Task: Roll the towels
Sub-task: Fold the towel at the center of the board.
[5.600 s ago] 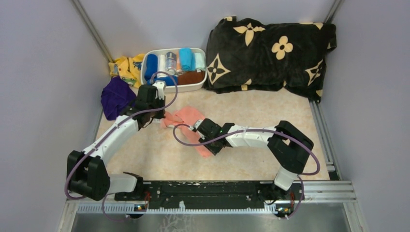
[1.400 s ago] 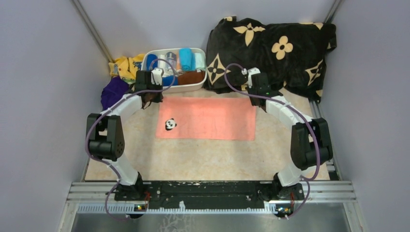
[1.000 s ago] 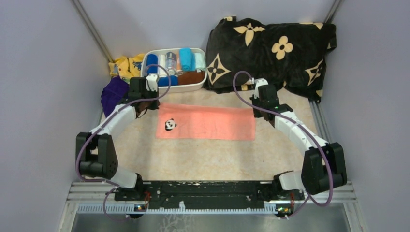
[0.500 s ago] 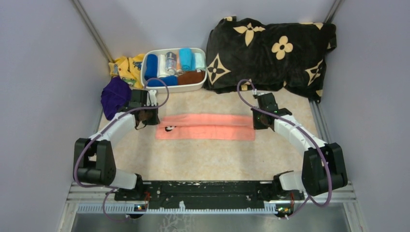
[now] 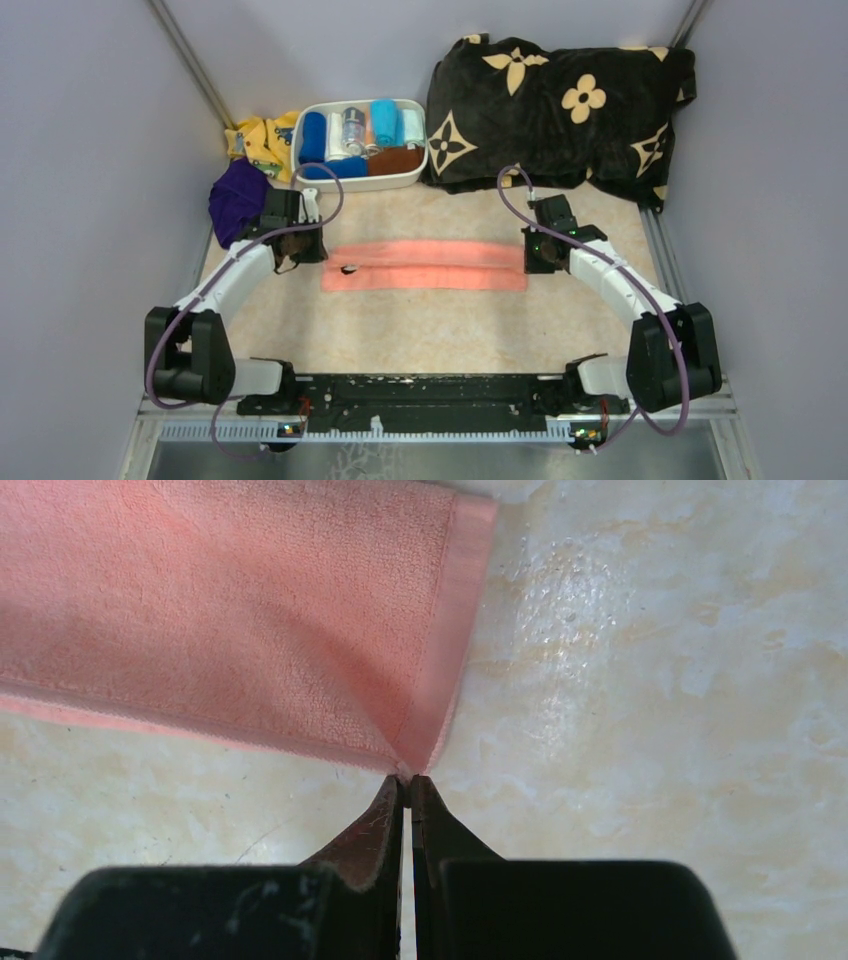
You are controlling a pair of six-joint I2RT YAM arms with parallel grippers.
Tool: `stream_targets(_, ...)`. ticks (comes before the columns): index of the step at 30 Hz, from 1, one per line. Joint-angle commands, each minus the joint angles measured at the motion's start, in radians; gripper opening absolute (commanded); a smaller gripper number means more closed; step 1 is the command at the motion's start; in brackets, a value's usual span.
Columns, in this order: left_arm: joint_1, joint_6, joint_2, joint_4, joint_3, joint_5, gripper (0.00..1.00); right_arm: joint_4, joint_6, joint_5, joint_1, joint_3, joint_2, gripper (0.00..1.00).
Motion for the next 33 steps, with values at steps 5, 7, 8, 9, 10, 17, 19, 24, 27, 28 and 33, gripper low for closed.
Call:
stream_targets(5,0.010,-0.142,-0.003,-0.018,-0.055,0.012,0.12,0.022,0.076,-0.037,-0.011,-0.034,0.060,0.02)
stream_targets(7,0.009,-0.180,-0.018,-0.018,-0.066,0.004,0.23,0.017,0.078,-0.064,-0.011,-0.031,0.072,0.11)
stream_targets(8,0.010,-0.198,-0.030,-0.018,-0.072,-0.005,0.30,0.013,0.077,-0.078,-0.011,-0.028,0.068,0.18)
stream_targets(9,0.009,-0.214,-0.048,-0.020,-0.077,-0.009,0.36,0.006,0.076,-0.088,-0.011,-0.024,0.059,0.22)
stream_targets(10,0.010,-0.230,-0.067,-0.027,-0.079,-0.012,0.42,-0.002,0.076,-0.099,-0.011,-0.018,0.040,0.31)
stream_targets(17,0.010,-0.396,-0.280,-0.065,-0.121,-0.038,0.58,-0.049,0.098,-0.058,-0.012,0.013,-0.110,0.49)
stream_targets(19,0.010,-0.473,-0.348,-0.059,-0.160,-0.043,0.61,-0.028,0.116,-0.057,-0.011,0.005,-0.137,0.50)
stream_targets(24,0.010,-0.670,-0.475,0.015,-0.297,-0.084,0.64,0.069,0.172,-0.092,-0.012,-0.043,-0.160,0.50)
stream_targets(27,0.011,-0.766,-0.494,0.051,-0.359,-0.083,0.61,0.118,0.196,-0.083,-0.016,-0.072,-0.159,0.50)
stream_targets(28,0.010,-0.792,-0.495,0.066,-0.380,-0.075,0.59,0.134,0.201,-0.085,-0.021,-0.085,-0.159,0.50)
stream_targets(33,0.011,-0.860,-0.489,0.132,-0.458,-0.060,0.50,0.225,0.207,-0.118,-0.032,-0.137,-0.159,0.50)
